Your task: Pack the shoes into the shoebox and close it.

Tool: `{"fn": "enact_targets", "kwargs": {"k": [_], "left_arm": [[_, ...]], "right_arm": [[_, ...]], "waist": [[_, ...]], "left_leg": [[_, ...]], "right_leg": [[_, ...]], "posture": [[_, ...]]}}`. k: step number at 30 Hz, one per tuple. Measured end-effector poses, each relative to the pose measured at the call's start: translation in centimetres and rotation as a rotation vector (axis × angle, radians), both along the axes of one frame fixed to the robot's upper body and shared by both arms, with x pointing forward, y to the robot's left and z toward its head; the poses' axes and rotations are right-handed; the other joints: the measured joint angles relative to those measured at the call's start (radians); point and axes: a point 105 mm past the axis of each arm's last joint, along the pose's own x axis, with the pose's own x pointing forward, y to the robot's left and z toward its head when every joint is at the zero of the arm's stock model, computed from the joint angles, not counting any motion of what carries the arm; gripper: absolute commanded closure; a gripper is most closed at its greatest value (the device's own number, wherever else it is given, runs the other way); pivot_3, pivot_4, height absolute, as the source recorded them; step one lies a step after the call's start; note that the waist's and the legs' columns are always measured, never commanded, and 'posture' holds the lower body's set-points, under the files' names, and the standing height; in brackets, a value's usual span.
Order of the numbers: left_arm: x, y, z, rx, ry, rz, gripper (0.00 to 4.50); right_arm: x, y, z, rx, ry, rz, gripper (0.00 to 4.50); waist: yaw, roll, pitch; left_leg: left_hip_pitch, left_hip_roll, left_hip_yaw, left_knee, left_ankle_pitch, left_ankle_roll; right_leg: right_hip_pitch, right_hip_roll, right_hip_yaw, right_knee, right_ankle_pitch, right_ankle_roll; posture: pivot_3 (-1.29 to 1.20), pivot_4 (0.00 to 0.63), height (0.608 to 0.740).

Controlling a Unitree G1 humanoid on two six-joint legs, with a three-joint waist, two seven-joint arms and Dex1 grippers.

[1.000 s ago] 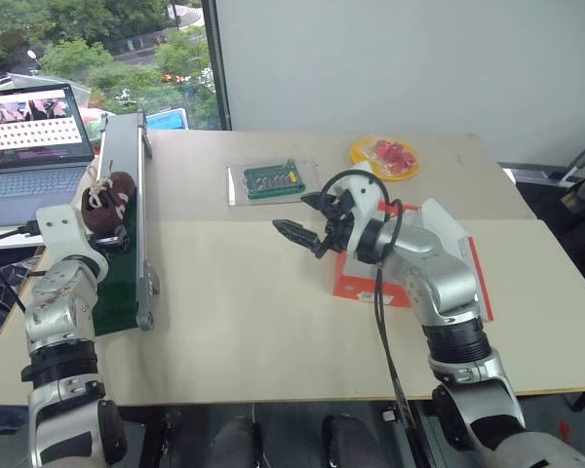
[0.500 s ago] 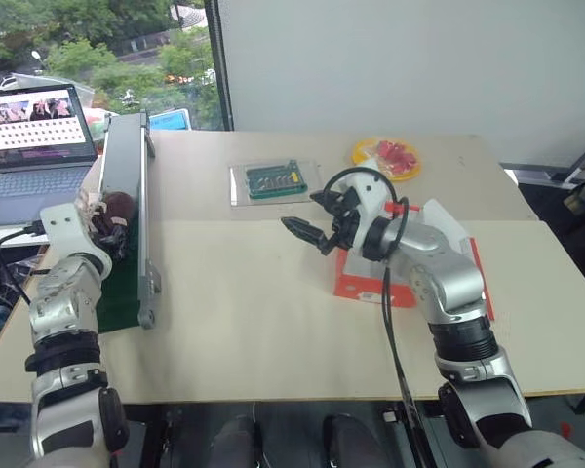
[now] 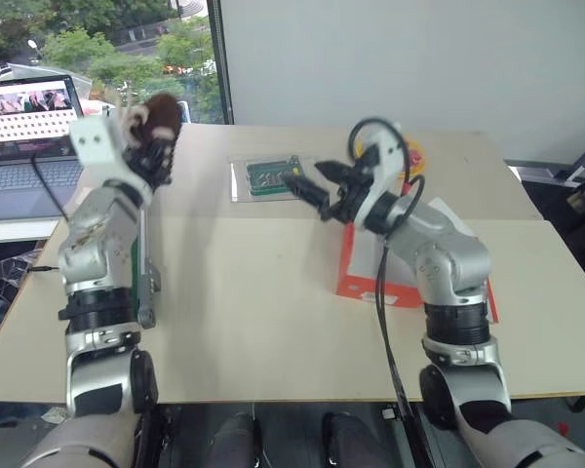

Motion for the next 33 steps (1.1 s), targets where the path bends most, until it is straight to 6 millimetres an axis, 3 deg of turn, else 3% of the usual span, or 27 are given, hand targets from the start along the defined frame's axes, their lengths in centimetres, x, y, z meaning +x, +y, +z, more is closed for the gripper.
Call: {"fn": "enact_targets", "kwargs": {"k": [2,4,11,18,23,26,33], "left_arm": [[-0.2,-3.7,0.7,0.02,-0.022,-0.132,3.03],[-0.4,-6.1,0.8,0.027,-0.023,-0.215,3.03],[-1.6,-12.5,1.4,-0.011,-0.002,-0.464,3.03],[-2.7,-16.7,0.1,-0.107,0.114,-0.634,3.03],[-3.4,-17.5,0.1,-0.105,0.142,-0.668,3.03],[-3.6,-17.6,0.1,-0.103,0.148,-0.672,3.05],[-3.8,-17.4,0.4,-0.092,0.139,-0.668,3.05]], "right_arm": [[0.4,-1.1,2.4,0.21,0.059,0.012,0.0],[0.7,-1.9,3.3,0.315,0.107,0.016,0.0],[1.2,-3.3,3.0,0.457,0.243,0.012,0.0],[1.4,-3.0,1.4,0.438,0.305,-0.006,0.0],[1.4,-3.1,1.2,0.42,0.306,-0.02,0.0],[1.5,-3.1,1.0,0.418,0.309,-0.026,0.67],[1.8,-3.2,0.6,0.427,0.316,-0.043,3.03]], "waist": [[-0.003,0.0,0.0],[-0.005,0.0,0.0],[-0.012,0.001,0.001],[-0.012,0.001,0.001],[-0.014,0.002,0.001],[-0.013,0.002,0.001],[-0.011,0.002,0.001]], "left_leg": [[0.0,0.0,0.0,0.0,0.0,0.0],[0.0,0.001,0.0,0.0,0.0,0.001],[0.0,0.0,0.0,0.0,-0.003,0.007],[-0.001,0.0,0.0,0.0,-0.003,0.009],[0.0,0.0,0.0,0.0,-0.003,0.009],[0.0,0.0,0.0,0.0,-0.003,0.009],[0.0,0.0,0.0,0.0,-0.003,0.008]], "right_leg": [[0.0,0.001,0.0,0.0,0.0,0.0],[0.0,0.001,0.0,0.0,0.0,0.0],[0.0,0.002,0.002,0.0,0.0,0.0],[0.0,0.001,0.002,0.0,0.0,0.0],[0.0,0.002,0.002,0.0,0.0,0.0],[0.0,0.002,0.002,0.0,0.0,0.0],[0.0,0.002,0.002,0.0,0.0,0.0]], "posture": [[0.0,0.15,0.74],[0.0,0.15,0.74],[0.0,0.15,0.74],[0.0,0.15,0.74],[0.0,0.15,0.74],[0.0,0.15,0.74],[0.0,0.15,0.74]]}}
